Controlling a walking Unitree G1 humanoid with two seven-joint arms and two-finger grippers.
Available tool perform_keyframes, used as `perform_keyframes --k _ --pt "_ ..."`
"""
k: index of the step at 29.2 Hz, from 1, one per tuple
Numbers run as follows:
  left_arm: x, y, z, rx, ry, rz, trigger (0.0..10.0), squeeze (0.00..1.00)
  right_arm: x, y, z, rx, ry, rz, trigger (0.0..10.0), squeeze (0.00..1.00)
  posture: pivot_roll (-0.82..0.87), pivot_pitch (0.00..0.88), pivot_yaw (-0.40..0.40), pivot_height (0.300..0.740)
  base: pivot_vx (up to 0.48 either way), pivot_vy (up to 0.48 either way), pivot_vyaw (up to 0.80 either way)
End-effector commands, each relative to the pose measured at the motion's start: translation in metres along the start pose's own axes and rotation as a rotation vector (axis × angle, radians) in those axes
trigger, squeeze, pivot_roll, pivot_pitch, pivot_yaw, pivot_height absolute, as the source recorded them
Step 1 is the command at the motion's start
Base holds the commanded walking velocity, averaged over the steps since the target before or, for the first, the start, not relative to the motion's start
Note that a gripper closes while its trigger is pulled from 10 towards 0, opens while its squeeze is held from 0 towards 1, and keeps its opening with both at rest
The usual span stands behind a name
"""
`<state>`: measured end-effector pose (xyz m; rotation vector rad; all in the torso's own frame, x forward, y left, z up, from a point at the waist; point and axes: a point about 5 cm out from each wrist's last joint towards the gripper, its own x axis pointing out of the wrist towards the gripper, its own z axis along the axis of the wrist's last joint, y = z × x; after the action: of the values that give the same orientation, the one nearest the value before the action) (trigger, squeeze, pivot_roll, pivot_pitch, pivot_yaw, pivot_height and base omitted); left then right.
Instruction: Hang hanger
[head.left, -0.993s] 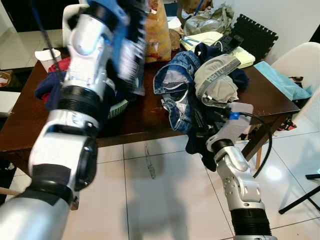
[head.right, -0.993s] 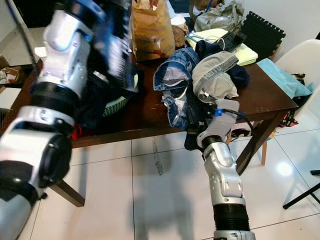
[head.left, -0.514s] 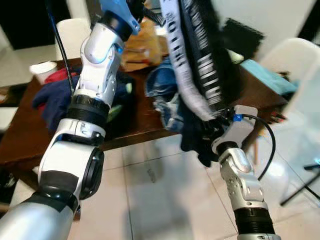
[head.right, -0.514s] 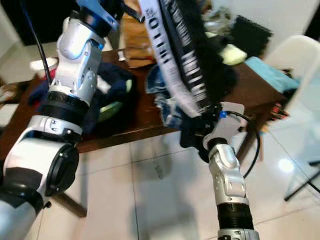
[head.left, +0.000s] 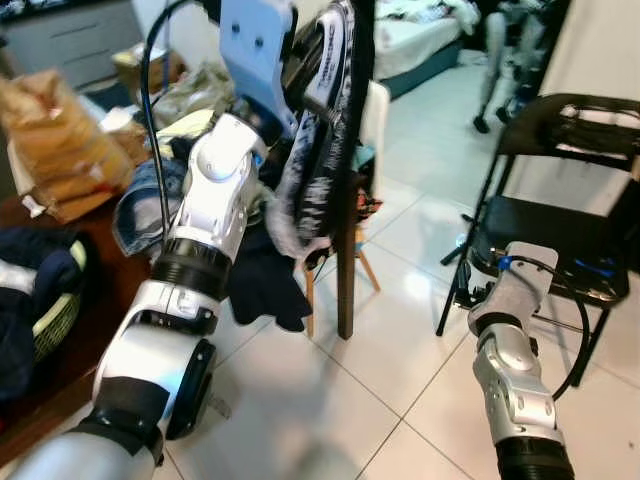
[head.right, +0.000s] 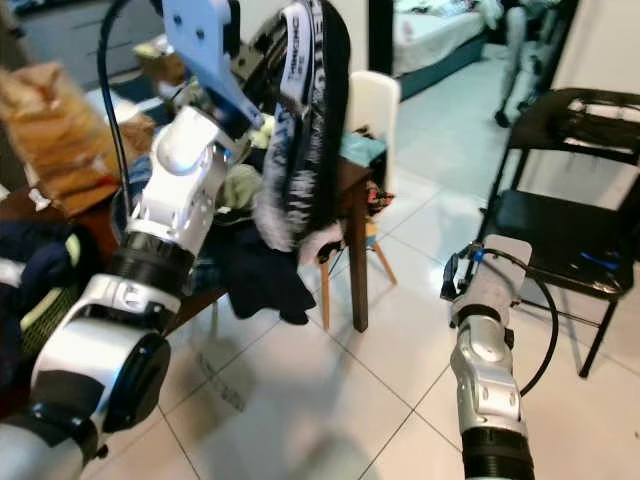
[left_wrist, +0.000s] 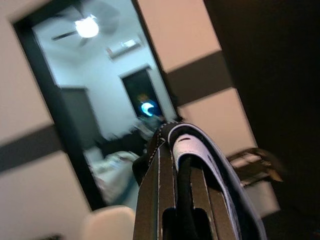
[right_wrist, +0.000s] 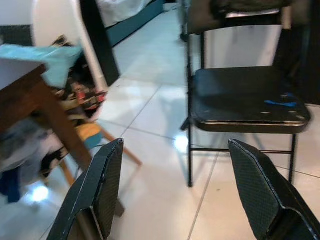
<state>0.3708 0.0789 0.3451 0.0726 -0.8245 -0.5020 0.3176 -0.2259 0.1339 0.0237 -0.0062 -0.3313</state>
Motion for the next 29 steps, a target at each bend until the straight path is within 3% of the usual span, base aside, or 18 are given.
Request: perform_keyframes --k 1,3,5,7,10,11,12,13,14,15,18,19,20,21,22,23,24,29 --pt "-0.014 -0.008 -0.023 -0.053 0.097 -0.004 0.0 0.0 -0.003 0.003 -0.002 -0.007 -0.006 0.021 10.0 0.0 -0.1 0.061 0.119 0.74 0.0 0.0 -0.8" --pt "-0.032 -0.022 -0.047 -0.083 0.198 -0.036 0.0 0.0 -0.005 0.001 -0.003 -0.012 -0.01 0.018 10.0 0.0 -0.1 0.062 0.123 0.74 0.0 0.0 -0.8" --pt "-0.032 -0.022 -0.047 -0.083 0.198 -0.036 0.0 0.0 -0.005 0.001 -0.003 -0.012 -0.01 0.018 10.0 0.0 -0.1 0.062 0.123 0.74 0.0 0.0 -0.8" --pt "-0.056 -0.03 -0.072 -0.096 0.333 -0.025 0.0 0.0 -0.007 -0.001 -0.006 -0.027 -0.008 0.007 10.0 0.0 -0.11 0.068 0.124 0.74 0.0 0.0 -0.8" --pt "-0.068 -0.03 -0.085 -0.086 0.426 -0.007 0.0 0.0 -0.008 -0.002 -0.007 -0.038 -0.009 0.007 10.0 0.0 -0.11 0.069 0.124 0.74 0.0 0.0 -0.8" --pt "-0.089 -0.031 -0.106 -0.087 0.596 0.016 0.0 0.0 -0.009 -0.002 -0.008 -0.044 -0.007 0.006 10.0 0.0 -0.11 0.07 0.121 0.74 0.0 0.0 -0.8" --pt "-0.089 -0.031 -0.106 -0.087 0.596 0.016 0.0 0.0 -0.009 -0.002 -0.008 -0.044 -0.007 0.006 10.0 0.0 -0.11 0.07 0.121 0.74 0.0 0.0 -0.8" --pt "-0.114 -0.031 -0.124 -0.124 0.727 0.078 0.0 0.0 -0.01 -0.003 -0.009 -0.062 -0.004 0.011 10.0 0.0 -0.12 0.073 0.117 0.74 0.0 0.0 -0.8" --pt "-0.114 -0.031 -0.124 -0.124 0.727 0.078 0.0 0.0 -0.01 -0.003 -0.009 -0.062 -0.004 0.011 10.0 0.0 -0.12 0.073 0.117 0.74 0.0 0.0 -0.8" --pt "-0.142 -0.032 -0.139 -0.175 0.842 0.157 0.0 0.0 -0.01 -0.003 -0.012 -0.081 0.006 0.024 10.0 0.0 -0.13 0.074 0.113 0.74 0.0 0.0 -0.8" --pt "-0.142 -0.032 -0.139 -0.175 0.842 0.157 0.0 0.0 -0.01 -0.003 -0.012 -0.081 0.006 0.024 10.0 0.0 -0.13 0.074 0.113 0.74 0.0 0.0 -0.8" --pt "-0.168 -0.032 -0.15 -0.173 0.96 0.214 0.0 0.0 -0.011 -0.003 -0.018 -0.103 0.027 0.05 10.0 0.0 -0.12 0.069 0.101 0.74 0.0 0.0 -0.8" --pt "-0.168 -0.032 -0.15 -0.173 0.96 0.214 0.0 0.0 -0.011 -0.003 -0.018 -0.103 0.027 0.05 10.0 0.0 -0.12 0.069 0.101 0.74 0.0 0.0 -0.8" --pt "-0.192 -0.031 -0.155 -0.163 1.035 0.282 0.0 0.0 -0.013 -0.001 -0.03 -0.12 0.073 0.086 10.0 0.0 -0.1 0.07 0.063 0.74 0.0 0.0 -0.8" --pt "-0.192 -0.031 -0.155 -0.163 1.035 0.282 0.0 0.0 -0.013 -0.001 -0.03 -0.12 0.073 0.086 10.0 0.0 -0.1 0.07 0.063 0.74 0.0 0.0 -0.8" --pt "-0.21 -0.034 -0.156 -0.185 1.077 0.332 0.0 0.0 -0.018 0.003 -0.042 -0.133 0.121 0.129 10.0 0.0 -0.1 0.073 0.047 0.74 0.0 0.0 -0.8" --pt "-0.21 -0.034 -0.156 -0.185 1.077 0.332 0.0 0.0 -0.018 0.003 -0.042 -0.133 0.121 0.129 10.0 0.0 -0.1 0.073 0.047 0.74 0.0 0.0 -0.8" --pt "-0.244 -0.051 -0.149 -0.252 1.127 0.386 0.0 0.0 -0.026 0.02 -0.068 -0.121 0.221 0.202 10.0 0.0 -0.08 0.073 0.023 0.74 0.0 0.0 -0.8"
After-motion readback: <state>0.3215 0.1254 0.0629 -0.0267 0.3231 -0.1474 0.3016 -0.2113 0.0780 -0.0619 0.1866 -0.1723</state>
